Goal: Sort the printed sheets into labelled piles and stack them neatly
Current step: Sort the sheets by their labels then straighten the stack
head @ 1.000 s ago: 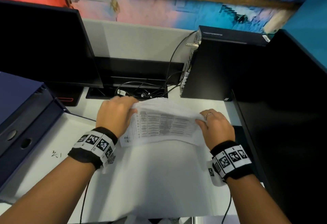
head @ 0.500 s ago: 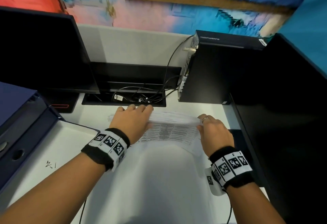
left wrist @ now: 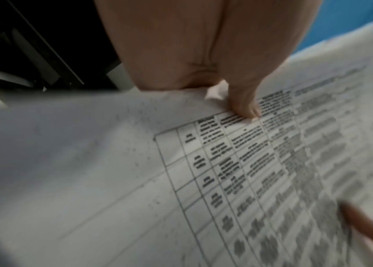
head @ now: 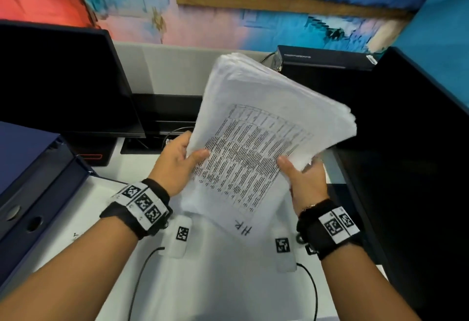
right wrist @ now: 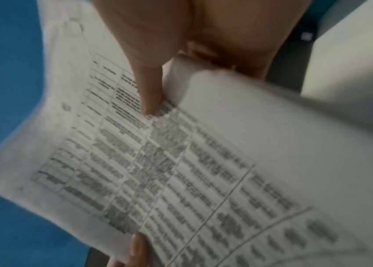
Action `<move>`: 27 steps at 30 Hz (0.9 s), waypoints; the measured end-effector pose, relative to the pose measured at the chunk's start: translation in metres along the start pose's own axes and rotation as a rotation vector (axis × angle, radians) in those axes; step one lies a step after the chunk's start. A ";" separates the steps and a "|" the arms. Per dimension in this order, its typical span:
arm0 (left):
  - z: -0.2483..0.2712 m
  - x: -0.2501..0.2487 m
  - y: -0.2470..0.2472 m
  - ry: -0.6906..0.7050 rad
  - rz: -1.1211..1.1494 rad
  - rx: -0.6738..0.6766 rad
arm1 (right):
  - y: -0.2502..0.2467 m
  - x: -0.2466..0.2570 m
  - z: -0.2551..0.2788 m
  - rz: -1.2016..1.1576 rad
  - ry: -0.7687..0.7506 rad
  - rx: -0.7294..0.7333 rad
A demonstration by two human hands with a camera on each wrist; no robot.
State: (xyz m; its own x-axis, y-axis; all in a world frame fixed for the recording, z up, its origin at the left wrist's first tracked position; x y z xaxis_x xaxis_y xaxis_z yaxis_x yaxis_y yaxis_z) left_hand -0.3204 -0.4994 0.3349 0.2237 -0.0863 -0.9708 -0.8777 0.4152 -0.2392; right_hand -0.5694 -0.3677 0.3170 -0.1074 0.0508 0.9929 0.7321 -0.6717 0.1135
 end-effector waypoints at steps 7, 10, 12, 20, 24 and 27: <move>0.038 0.039 0.017 -0.012 -0.078 -0.055 | 0.011 0.009 0.019 0.150 -0.172 0.070; 0.043 0.045 0.015 -0.030 0.008 -0.031 | 0.012 -0.003 0.025 0.178 -0.136 0.083; 0.038 0.033 0.004 -0.006 0.117 -0.124 | 0.016 0.008 0.025 0.114 -0.178 0.087; 0.032 -0.032 -0.017 0.144 0.267 -0.363 | 0.031 0.065 0.030 0.092 -0.459 0.036; 0.029 -0.031 -0.021 0.116 0.337 -0.398 | 0.030 0.067 0.027 0.142 -0.482 -0.017; 0.030 -0.032 -0.021 0.103 0.405 -0.351 | 0.032 0.066 0.030 0.088 -0.477 0.030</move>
State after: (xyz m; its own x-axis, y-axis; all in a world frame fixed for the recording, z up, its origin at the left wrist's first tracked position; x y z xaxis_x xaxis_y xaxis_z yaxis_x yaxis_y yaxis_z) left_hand -0.2968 -0.4780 0.3713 -0.1887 -0.0773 -0.9790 -0.9777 0.1081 0.1799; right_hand -0.5326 -0.3636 0.3869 0.2710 0.3321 0.9035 0.7442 -0.6676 0.0222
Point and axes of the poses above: each hand's wrist, its own z-axis away from the middle knuckle, its own y-axis out of the palm, x = y × z, the point moved 8 cm from there along -z, towards the middle knuckle, and after that the axes turned 5 degrees about -y, right-handed, at the moved point
